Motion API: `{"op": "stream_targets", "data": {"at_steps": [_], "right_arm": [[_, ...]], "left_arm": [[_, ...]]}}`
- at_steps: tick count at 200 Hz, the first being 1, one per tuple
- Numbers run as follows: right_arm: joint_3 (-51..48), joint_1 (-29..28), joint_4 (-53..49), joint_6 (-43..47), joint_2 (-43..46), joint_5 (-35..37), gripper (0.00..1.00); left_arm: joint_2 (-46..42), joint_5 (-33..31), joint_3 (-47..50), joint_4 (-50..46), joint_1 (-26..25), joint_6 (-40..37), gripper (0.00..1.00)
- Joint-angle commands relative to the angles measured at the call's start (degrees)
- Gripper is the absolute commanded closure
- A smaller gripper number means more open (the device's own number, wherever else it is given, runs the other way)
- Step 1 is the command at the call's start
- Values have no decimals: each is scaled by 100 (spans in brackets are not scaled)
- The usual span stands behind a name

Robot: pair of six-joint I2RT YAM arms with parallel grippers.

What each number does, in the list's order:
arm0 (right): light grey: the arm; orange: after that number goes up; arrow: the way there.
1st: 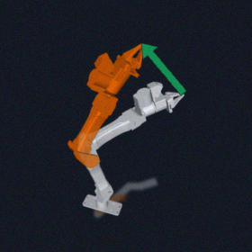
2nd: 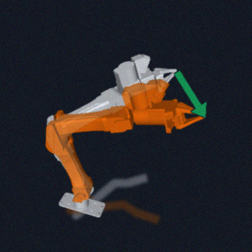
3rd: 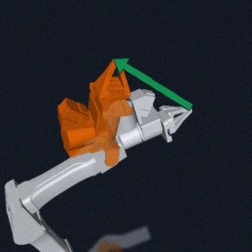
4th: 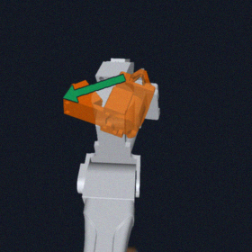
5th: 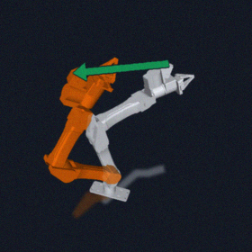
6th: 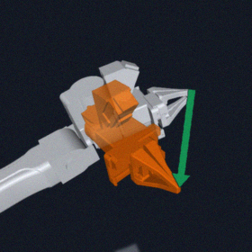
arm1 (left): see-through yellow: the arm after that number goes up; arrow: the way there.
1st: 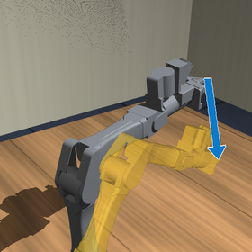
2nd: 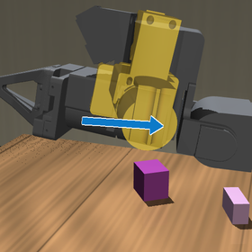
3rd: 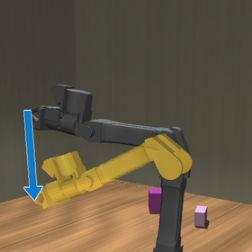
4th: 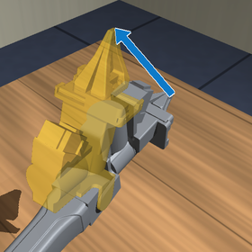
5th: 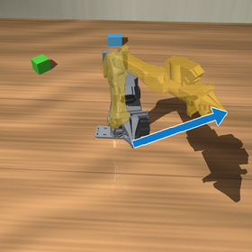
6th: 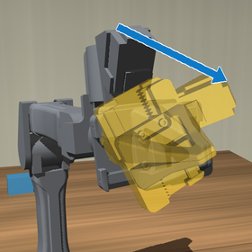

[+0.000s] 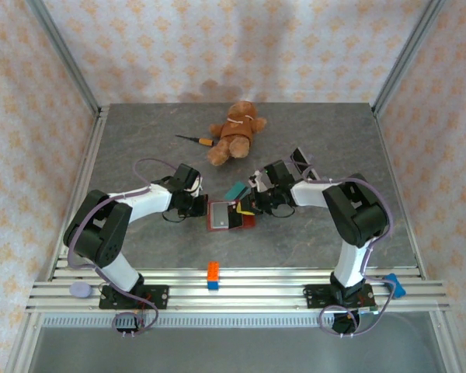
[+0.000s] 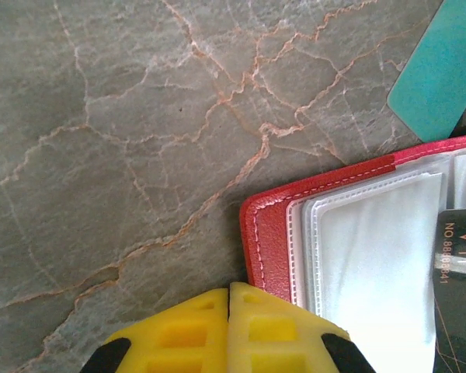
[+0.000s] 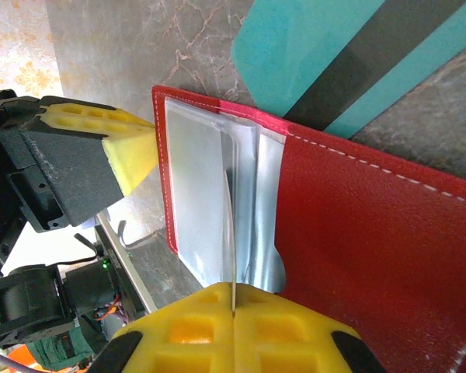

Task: Put the credit cards into the card holder

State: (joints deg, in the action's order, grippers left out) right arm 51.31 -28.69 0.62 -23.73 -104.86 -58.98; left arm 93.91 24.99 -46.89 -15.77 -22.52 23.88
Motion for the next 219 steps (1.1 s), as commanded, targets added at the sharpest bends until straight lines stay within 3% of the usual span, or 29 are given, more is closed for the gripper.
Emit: {"op": "stream_targets", "data": {"at_steps": [1,90,219], "right_arm": [[31,90,-144,4,-30,11,93],[46,197,-10,-80,-311,-396,93],[70,230,315,-160,-55,-677,94]], "left_arm": [[56,-355,-44,-175,10,-134,100],[51,-243,-59,-128,2,-146,100],[77,-329,-62,-102,3,-123,100]]}}
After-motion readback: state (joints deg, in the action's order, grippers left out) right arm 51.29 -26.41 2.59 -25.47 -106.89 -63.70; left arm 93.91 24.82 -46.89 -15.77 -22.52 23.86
